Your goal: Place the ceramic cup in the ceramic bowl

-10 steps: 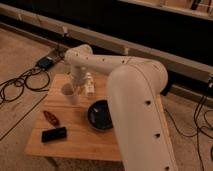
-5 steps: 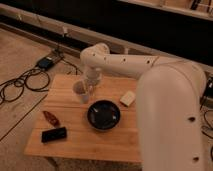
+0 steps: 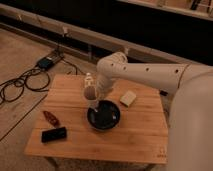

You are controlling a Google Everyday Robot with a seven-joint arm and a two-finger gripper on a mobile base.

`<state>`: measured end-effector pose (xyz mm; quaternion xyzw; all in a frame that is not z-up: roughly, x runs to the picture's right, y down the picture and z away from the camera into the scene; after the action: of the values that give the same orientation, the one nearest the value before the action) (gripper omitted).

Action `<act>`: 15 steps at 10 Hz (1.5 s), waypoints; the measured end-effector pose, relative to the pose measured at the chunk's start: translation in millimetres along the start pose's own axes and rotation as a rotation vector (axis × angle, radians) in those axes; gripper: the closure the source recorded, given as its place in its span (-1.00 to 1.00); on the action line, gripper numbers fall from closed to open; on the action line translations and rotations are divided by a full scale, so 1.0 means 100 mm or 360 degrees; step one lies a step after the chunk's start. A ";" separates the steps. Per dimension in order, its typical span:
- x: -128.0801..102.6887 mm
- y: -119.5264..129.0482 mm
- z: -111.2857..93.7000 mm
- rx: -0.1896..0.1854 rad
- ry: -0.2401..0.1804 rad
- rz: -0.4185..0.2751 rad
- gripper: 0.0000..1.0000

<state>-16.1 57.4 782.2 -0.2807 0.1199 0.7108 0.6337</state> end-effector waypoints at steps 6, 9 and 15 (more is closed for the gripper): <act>0.30 -0.51 0.29 -0.0025 0.0001 0.0112 1.00; 0.31 -0.63 0.44 -0.0019 0.0026 0.0161 0.95; 0.29 -0.72 0.54 -0.0007 0.0065 0.0220 -0.26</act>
<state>39.1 121.8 823.9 -0.2875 0.1502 0.7473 0.5800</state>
